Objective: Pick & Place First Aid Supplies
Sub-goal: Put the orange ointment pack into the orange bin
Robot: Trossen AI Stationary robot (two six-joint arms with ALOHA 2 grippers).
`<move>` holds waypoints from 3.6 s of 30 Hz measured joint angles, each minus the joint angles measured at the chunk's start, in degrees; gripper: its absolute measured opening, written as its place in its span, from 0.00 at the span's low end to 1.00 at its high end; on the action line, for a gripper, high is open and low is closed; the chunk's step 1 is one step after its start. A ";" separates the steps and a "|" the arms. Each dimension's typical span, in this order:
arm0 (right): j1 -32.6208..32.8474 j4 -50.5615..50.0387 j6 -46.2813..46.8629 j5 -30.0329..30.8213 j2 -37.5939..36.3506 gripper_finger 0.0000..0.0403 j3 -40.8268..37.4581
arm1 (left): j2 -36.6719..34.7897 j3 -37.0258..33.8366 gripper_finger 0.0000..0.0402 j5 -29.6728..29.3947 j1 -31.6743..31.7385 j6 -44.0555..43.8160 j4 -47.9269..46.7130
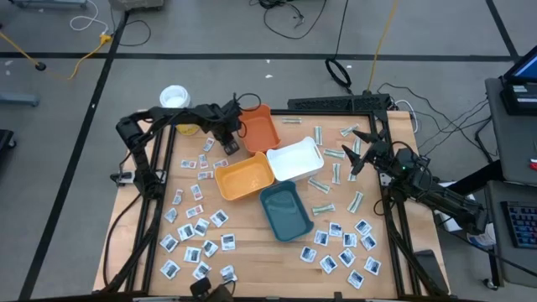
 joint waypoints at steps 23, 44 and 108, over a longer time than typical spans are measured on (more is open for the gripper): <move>0.00 0.00 0.00 0.00 0.00 0.80 0.00 | -14.24 9.20 0.00 -0.87 -0.02 0.30 -17.10; -0.01 0.00 0.00 0.00 0.00 0.80 0.00 | 13.03 45.58 0.00 2.04 -1.44 5.99 -29.95; -0.01 0.00 0.00 0.00 0.00 0.80 0.00 | -11.34 15.39 0.74 2.78 -7.89 -9.66 -29.33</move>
